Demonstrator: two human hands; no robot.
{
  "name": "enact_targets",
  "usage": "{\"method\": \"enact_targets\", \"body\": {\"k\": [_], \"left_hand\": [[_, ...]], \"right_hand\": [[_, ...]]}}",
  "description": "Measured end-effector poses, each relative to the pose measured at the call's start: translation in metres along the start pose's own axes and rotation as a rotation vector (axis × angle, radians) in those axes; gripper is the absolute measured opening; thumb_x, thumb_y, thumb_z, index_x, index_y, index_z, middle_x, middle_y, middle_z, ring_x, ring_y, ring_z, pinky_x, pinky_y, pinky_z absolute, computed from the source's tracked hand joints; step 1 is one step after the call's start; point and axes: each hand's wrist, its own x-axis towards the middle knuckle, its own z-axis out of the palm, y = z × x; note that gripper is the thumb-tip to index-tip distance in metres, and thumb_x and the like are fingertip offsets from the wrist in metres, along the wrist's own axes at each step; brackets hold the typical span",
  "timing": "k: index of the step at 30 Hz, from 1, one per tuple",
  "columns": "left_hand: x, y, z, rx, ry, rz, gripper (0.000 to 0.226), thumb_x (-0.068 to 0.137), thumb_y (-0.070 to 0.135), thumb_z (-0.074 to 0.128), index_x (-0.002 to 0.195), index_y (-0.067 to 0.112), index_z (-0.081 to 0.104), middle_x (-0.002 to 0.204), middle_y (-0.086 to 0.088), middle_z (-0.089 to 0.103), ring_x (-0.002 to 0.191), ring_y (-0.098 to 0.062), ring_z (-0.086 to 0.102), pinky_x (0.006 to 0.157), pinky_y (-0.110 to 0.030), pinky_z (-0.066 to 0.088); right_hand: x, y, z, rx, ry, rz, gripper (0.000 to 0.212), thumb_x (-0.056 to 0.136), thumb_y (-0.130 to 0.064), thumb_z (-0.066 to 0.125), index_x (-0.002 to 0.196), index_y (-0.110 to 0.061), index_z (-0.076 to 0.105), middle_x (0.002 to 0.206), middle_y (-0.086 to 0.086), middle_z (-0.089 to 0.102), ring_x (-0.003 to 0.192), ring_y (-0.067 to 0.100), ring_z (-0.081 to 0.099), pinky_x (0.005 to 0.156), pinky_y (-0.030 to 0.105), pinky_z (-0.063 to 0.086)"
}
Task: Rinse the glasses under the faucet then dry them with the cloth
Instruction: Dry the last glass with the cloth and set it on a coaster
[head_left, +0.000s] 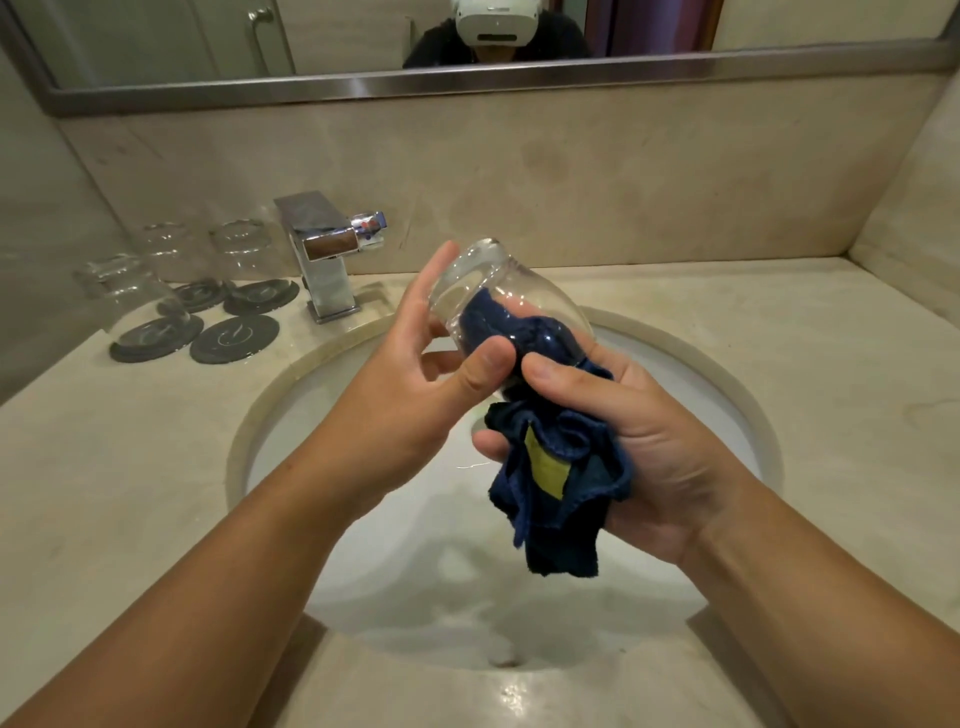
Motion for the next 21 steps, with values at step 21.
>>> {"method": "enact_targets", "body": {"k": [21], "left_hand": [[0.000, 0.001, 0.008, -0.241, -0.095, -0.089, 0.086, 0.096, 0.047, 0.076, 0.166, 0.045, 0.025, 0.155, -0.007, 0.059, 0.139, -0.027, 0.063, 0.113, -0.057, 0.046]], "right_hand": [[0.000, -0.004, -0.002, 0.057, 0.004, 0.015, 0.045, 0.083, -0.019, 0.073, 0.129, -0.021, 0.075, 0.112, 0.013, 0.074, 0.074, 0.025, 0.075, 0.067, 0.035, 0.064]]}}
